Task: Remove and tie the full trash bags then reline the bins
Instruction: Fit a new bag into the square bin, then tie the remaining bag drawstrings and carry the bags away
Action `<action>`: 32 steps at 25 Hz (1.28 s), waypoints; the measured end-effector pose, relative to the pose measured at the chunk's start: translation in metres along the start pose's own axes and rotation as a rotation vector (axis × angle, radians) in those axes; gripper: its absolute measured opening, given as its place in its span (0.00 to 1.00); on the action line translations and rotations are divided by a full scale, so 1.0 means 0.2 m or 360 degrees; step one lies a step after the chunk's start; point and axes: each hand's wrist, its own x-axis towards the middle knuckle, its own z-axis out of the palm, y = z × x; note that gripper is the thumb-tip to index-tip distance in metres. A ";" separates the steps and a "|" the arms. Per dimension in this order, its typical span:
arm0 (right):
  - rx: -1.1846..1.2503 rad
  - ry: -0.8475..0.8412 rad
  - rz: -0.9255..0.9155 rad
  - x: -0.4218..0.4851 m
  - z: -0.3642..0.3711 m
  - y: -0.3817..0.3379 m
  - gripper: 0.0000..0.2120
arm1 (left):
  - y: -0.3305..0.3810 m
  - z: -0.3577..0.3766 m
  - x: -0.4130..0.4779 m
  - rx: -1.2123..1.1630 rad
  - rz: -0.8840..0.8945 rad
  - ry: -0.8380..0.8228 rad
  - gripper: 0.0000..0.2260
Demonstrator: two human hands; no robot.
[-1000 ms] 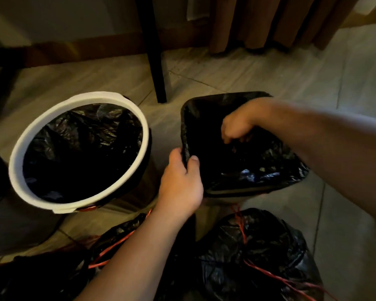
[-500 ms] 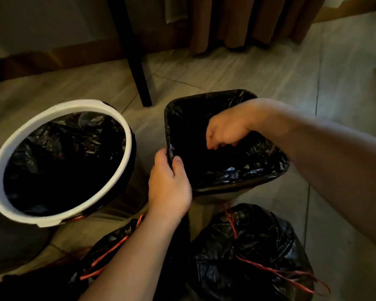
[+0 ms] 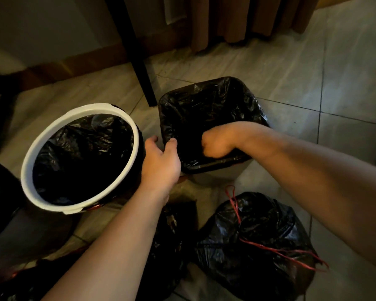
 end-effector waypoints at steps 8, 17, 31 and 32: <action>0.0122 -0.0280 0.0219 -0.05 0.04 0.09 0.20 | -0.08 -0.04 -0.01 -0.0162 0.0111 -0.0036 0.06; 0.0312 0.0458 0.0071 -0.17 0.00 0.11 0.16 | -0.17 0.00 -0.19 -0.0271 0.0032 0.0284 0.11; 0.0431 0.1186 0.0408 -1.20 1.07 0.05 0.27 | -0.54 0.51 -0.20 0.0963 -0.0094 -0.0458 0.04; 0.0471 0.0907 0.0565 -1.27 1.16 0.01 0.32 | -0.52 0.47 -0.26 0.0814 -0.0129 -0.0350 0.02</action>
